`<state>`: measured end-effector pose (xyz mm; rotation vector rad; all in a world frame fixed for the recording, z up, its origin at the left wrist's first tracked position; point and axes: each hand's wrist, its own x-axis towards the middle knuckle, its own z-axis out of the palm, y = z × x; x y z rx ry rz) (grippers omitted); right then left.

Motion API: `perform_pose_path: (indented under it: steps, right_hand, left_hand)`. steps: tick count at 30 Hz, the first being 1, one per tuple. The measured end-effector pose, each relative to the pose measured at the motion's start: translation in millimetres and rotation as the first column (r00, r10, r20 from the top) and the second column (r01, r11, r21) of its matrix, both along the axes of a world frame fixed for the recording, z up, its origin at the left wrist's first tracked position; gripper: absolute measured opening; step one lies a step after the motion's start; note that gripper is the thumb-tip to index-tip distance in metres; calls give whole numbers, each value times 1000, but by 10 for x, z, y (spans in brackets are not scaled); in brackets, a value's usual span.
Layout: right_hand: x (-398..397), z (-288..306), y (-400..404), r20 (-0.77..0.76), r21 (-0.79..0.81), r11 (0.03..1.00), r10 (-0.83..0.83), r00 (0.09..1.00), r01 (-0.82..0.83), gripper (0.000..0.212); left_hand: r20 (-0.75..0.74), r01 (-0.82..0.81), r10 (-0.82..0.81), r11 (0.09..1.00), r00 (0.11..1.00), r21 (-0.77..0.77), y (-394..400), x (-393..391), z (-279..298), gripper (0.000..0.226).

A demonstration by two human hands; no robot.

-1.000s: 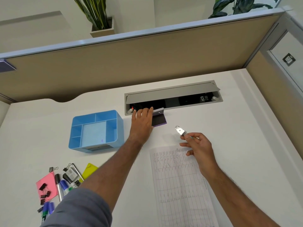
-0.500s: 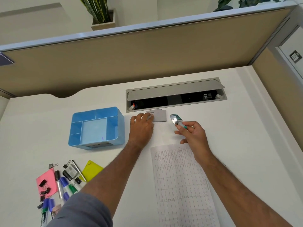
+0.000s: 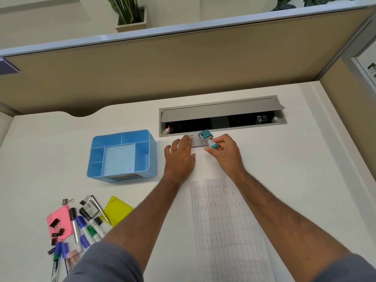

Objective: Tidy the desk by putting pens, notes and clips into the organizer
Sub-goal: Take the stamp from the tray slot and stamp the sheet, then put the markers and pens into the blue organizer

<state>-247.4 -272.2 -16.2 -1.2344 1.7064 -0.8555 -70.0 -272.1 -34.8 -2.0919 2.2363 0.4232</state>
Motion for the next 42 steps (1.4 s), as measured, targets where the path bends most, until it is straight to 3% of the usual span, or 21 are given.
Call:
perform_pose_path:
  steps: [7,15,23,29,42]
  right_hand:
    - [100,-140,-98,3,-15,1000,-10,1000,10,33]
    - [174,-215,-76,15,7,1000,-15,1000,15,36]
    - [132,-144,30,-33,24,998,-61,998,62,55]
    - [89,21,342,-85,-61,995,-81,993,76,51]
    - [614,205,1441,-126,-45,955,286,950,-293,23]
  left_hand:
    - [-219,-168,165,986,962,4,335,71,-20,55]
    - [-402,-247,215,969,890,-28,691,67,-67,41]
    - [-493,-325,297,945,818,30,992,39,-25,43]
    - [-518,-331,312,942,797,57,1309,164,5,48]
    - [-339,-238,158,949,927,-209,2105,817,319,27]
